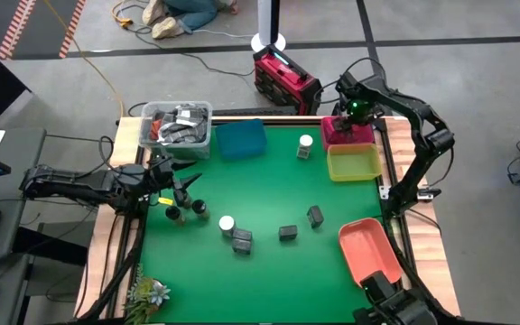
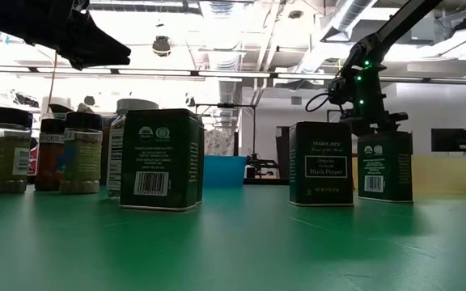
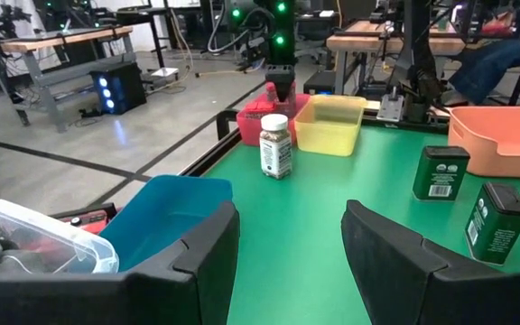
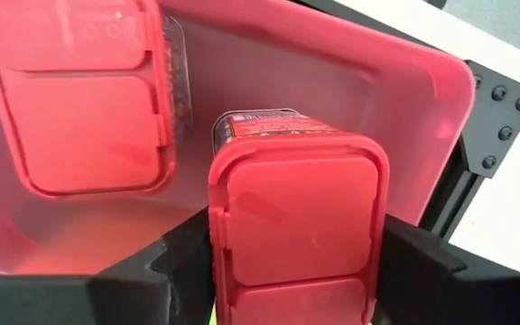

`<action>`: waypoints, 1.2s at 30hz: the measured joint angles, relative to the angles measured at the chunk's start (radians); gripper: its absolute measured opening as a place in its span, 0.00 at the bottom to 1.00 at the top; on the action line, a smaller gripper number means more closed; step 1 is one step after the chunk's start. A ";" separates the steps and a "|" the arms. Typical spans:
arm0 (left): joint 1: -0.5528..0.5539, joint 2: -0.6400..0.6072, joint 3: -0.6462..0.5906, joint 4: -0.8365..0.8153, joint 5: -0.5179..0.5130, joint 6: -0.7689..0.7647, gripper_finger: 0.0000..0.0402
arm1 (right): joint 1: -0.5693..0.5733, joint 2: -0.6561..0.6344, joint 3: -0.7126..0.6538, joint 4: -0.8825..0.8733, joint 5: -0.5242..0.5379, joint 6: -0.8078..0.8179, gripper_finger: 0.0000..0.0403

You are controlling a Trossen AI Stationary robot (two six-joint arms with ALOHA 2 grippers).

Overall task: Sort spices by type
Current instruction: Put the red seasoning from the top middle into the red bin

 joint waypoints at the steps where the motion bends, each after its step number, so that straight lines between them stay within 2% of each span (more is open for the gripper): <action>1: 0.000 0.000 0.000 0.000 0.000 0.000 0.47 | 0.000 0.000 0.000 0.000 0.000 -0.001 0.66; 14: 0.000 0.000 0.000 0.022 0.000 0.045 0.47 | 0.000 0.000 0.000 -0.007 -0.003 0.000 0.66; 18: 0.000 0.000 0.000 0.030 0.000 0.083 0.47 | 0.000 0.000 0.000 -0.029 -0.034 0.009 0.66; 26: 0.000 0.000 0.000 0.057 0.000 0.141 0.47 | 0.004 -0.001 0.017 0.048 -0.031 0.015 0.65; 36: 0.000 0.000 0.000 0.054 0.000 0.180 0.47 | -0.004 -0.002 0.026 0.031 -0.024 0.051 0.65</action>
